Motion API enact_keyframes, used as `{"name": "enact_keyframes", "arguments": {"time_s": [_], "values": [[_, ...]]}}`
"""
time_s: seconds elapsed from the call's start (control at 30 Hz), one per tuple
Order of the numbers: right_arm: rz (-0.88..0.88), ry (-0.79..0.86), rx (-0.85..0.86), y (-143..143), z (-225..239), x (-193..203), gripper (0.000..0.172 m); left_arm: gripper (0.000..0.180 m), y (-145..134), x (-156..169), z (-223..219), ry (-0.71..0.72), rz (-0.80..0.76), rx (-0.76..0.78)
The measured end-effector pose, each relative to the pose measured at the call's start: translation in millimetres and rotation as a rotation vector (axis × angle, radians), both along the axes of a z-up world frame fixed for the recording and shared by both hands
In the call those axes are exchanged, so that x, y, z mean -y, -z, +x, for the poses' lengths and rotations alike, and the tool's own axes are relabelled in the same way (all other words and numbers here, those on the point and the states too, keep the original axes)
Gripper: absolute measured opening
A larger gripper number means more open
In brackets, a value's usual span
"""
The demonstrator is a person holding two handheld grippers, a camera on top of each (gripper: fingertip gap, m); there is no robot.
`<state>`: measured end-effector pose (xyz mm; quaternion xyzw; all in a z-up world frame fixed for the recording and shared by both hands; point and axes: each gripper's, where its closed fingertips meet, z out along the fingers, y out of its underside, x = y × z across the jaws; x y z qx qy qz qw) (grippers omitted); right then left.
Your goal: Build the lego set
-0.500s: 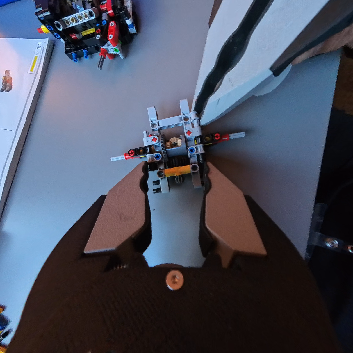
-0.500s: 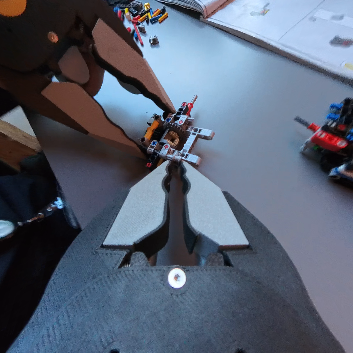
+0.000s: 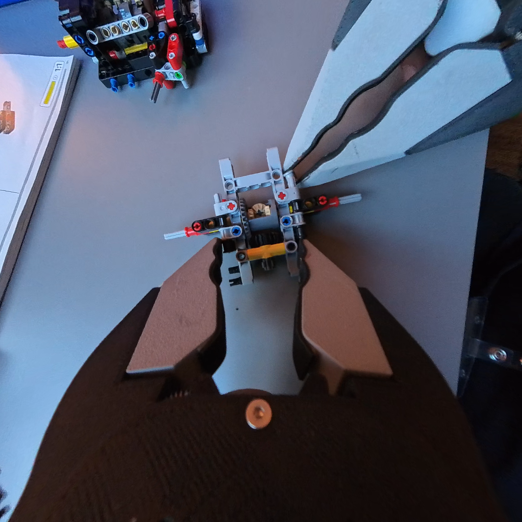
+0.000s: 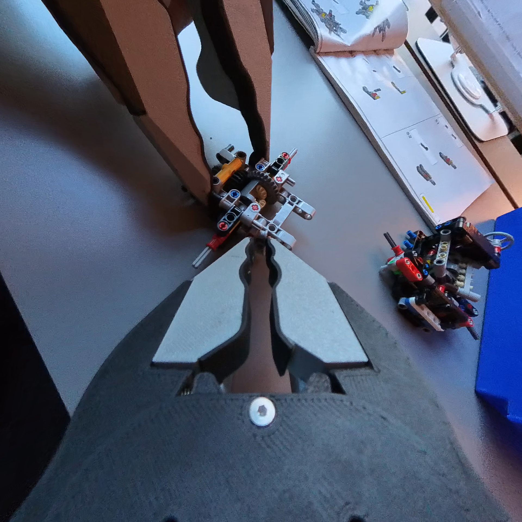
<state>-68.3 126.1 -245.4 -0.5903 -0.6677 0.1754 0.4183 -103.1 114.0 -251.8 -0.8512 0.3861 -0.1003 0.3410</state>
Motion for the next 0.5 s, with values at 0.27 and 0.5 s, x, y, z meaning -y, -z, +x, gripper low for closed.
{"name": "enact_keyframes", "arguments": {"time_s": [0.27, 0.5], "values": [[-0.258, 0.022, -0.038, -1.4, -0.9, -1.5, 0.004, 0.059, 2.8, -1.4, 1.2, -0.005, 0.015, -0.025], [-0.297, 0.048, -0.099, -9.4, -0.5, -7.6, 0.004, 0.059, 3.1, -4.2, 0.0, -0.012, 0.011, -0.021]]}}
